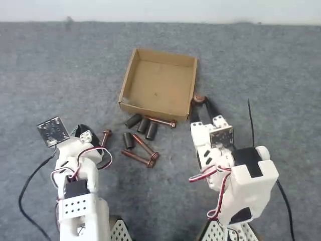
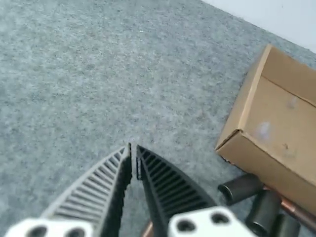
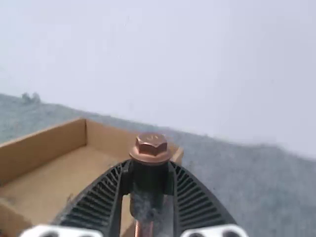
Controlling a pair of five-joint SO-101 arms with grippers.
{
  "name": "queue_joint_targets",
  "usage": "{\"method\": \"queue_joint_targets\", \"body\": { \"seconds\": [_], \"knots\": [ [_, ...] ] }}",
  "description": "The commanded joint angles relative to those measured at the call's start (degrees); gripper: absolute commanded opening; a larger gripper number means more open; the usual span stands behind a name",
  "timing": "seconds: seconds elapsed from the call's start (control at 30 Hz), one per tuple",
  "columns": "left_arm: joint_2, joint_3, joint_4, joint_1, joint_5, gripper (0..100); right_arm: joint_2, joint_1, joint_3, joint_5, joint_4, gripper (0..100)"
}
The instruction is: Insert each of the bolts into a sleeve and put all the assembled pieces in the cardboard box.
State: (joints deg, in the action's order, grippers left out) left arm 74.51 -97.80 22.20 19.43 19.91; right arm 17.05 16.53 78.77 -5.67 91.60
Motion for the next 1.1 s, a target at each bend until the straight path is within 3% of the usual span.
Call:
{"method": "queue_joint_targets", "body": {
  "seconds": [0.0, 0.13, 0.5, 0.73, 0.93, 1.07],
  "knots": [
    [1.5, 0.8, 0.2, 0.0, -0.4, 2, -3.4, -0.3, -7.0, -6.2, 1.3, 0.6],
    [1.5, 0.8, 0.2, 0.0, -0.4, 2, -3.6, -0.3, -13.7, -10.6, -4.7, 0.6],
    [1.5, 0.8, -0.5, 0.0, -0.4, 2, -18.1, 2.9, -28.7, -11.0, -44.4, 0.6],
    [1.5, 0.8, -0.5, 0.0, -0.4, 2, -19.1, 5.5, -41.1, -10.9, -68.6, 0.6],
    [1.5, 0.8, -0.5, 0.0, -0.4, 2, -18.9, 5.5, -52.7, -1.6, -86.8, 0.6],
    [1.5, 0.8, -0.5, 0.0, -0.4, 2, -16.0, 5.6, -61.4, 0.8, -99.1, 0.6]
  ]
}}
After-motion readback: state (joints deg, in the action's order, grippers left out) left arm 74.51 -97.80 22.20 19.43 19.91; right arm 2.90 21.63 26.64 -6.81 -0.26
